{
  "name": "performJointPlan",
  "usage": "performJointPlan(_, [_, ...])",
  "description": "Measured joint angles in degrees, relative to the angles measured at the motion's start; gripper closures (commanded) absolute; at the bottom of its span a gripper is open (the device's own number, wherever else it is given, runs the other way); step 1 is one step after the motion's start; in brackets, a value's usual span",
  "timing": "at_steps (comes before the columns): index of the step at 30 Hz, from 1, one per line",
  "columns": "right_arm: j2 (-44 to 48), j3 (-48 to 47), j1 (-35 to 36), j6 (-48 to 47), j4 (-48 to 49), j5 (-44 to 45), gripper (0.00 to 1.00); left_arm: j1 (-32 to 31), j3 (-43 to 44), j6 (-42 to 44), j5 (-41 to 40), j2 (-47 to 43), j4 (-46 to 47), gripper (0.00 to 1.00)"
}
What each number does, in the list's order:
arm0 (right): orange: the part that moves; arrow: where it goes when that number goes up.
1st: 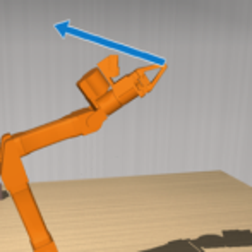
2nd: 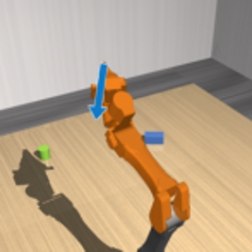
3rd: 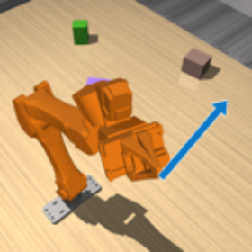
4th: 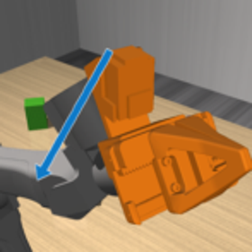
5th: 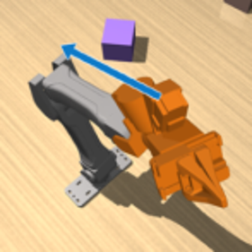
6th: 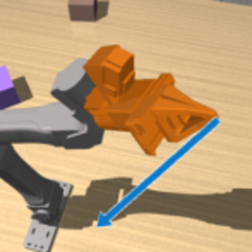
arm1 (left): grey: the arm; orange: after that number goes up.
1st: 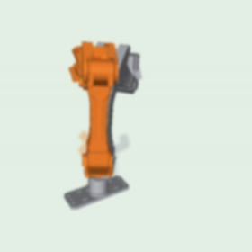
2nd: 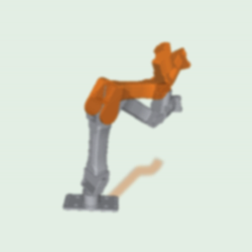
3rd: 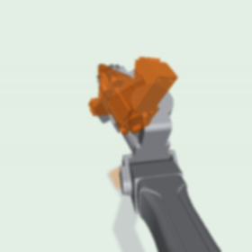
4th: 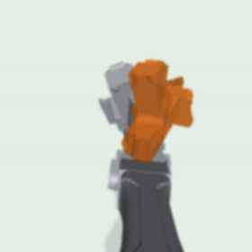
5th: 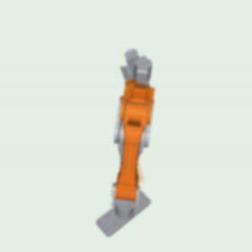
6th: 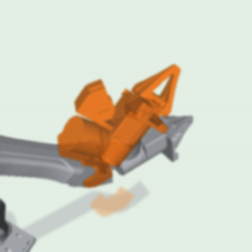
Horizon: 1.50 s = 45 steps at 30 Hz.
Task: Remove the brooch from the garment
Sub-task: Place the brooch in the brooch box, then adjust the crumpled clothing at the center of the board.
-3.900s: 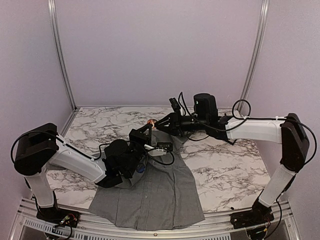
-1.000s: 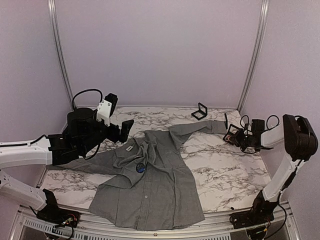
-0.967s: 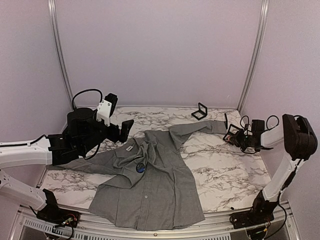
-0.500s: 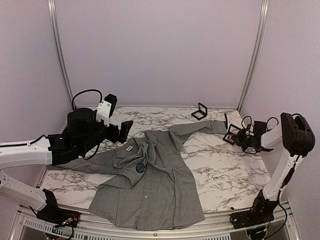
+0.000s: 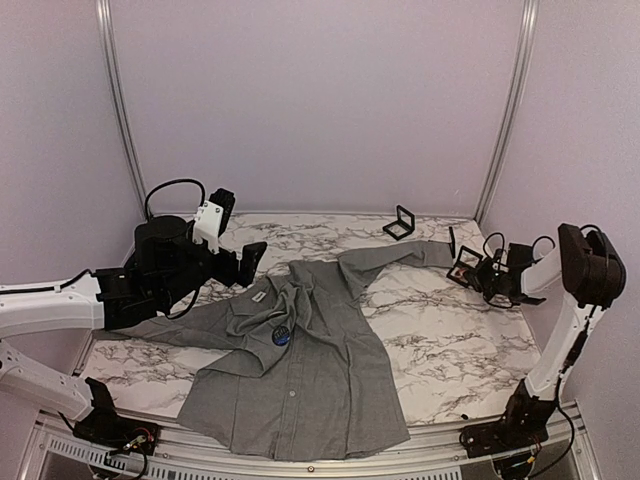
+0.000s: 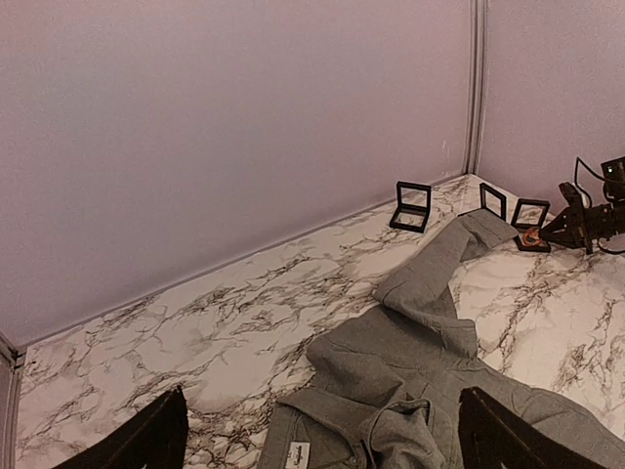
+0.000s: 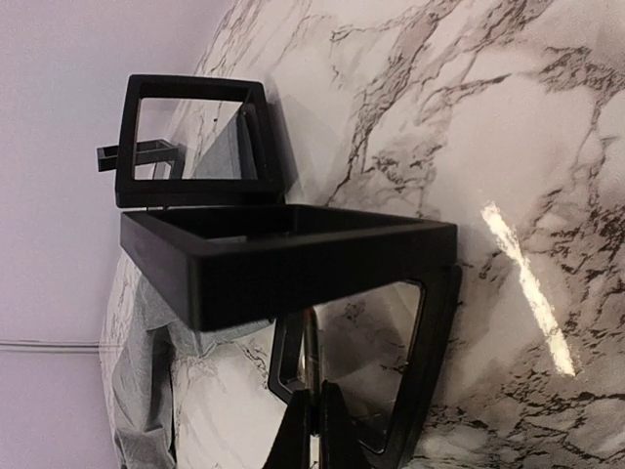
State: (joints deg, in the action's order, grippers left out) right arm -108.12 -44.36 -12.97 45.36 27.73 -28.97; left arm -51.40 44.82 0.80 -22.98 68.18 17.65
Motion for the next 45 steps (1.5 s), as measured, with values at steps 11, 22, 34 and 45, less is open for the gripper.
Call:
performJointPlan(11, [3.5, 4.2, -4.9, -2.1, -0.7, 0.3, 0.96, 0.2, 0.0, -1.3, 0.3, 0.0, 0.0, 0.01])
performJointPlan(22, [8.4, 3.8, -5.3, -6.7, -10.6, 3.8, 0.67, 0.5, 0.0, -1.9, 1.5, 0.0, 0.0, 0.01])
performJointPlan(34, [12.7, 2.8, -5.4, -10.7, -17.5, 6.8, 0.45, 0.9, 0.0, -3.2, 2.3, 0.0, 0.0, 0.01])
performJointPlan(45, [23.8, 2.8, 5.5, -17.8, -21.0, 10.9, 0.34, 2.2, -0.1, -12.8, 4.9, 1.1, -2.1, 0.01])
